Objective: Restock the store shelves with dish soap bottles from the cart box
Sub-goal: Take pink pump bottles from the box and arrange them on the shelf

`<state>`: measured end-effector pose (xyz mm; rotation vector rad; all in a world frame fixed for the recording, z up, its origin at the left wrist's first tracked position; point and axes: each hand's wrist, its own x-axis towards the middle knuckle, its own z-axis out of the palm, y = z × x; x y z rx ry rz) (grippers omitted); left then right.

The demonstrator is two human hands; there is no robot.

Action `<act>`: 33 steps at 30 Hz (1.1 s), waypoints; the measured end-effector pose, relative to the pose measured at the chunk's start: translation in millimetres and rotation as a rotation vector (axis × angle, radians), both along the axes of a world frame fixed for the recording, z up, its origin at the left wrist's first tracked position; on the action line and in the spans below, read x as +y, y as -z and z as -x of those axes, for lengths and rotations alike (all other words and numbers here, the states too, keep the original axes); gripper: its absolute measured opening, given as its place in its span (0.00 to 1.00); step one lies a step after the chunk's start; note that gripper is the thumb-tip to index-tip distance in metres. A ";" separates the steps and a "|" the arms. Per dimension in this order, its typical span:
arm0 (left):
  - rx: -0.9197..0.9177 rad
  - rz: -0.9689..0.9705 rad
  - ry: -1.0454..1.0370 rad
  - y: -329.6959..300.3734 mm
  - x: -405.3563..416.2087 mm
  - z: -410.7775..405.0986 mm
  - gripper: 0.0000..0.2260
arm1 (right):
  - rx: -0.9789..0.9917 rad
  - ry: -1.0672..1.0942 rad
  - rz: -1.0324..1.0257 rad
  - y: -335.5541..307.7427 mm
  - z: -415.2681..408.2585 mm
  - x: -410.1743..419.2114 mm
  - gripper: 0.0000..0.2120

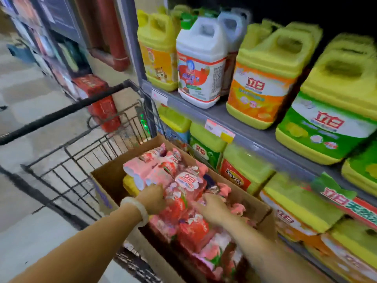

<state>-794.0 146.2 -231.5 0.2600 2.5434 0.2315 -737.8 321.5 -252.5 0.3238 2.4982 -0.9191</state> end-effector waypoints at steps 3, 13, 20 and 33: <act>-0.117 -0.076 -0.005 25.3 -14.1 28.6 0.28 | -0.037 0.117 0.043 13.5 23.7 -27.8 0.18; -0.591 -0.543 -0.265 102.3 -27.0 68.3 0.46 | -0.131 0.579 0.319 34.4 51.6 -60.4 0.23; -0.773 -0.692 -0.329 87.7 -31.5 60.8 0.37 | -0.067 0.751 0.482 21.9 35.4 -66.8 0.16; -0.461 -0.951 0.010 -30.5 9.2 -3.1 0.32 | 0.408 0.969 0.798 -58.7 -61.6 -31.8 0.39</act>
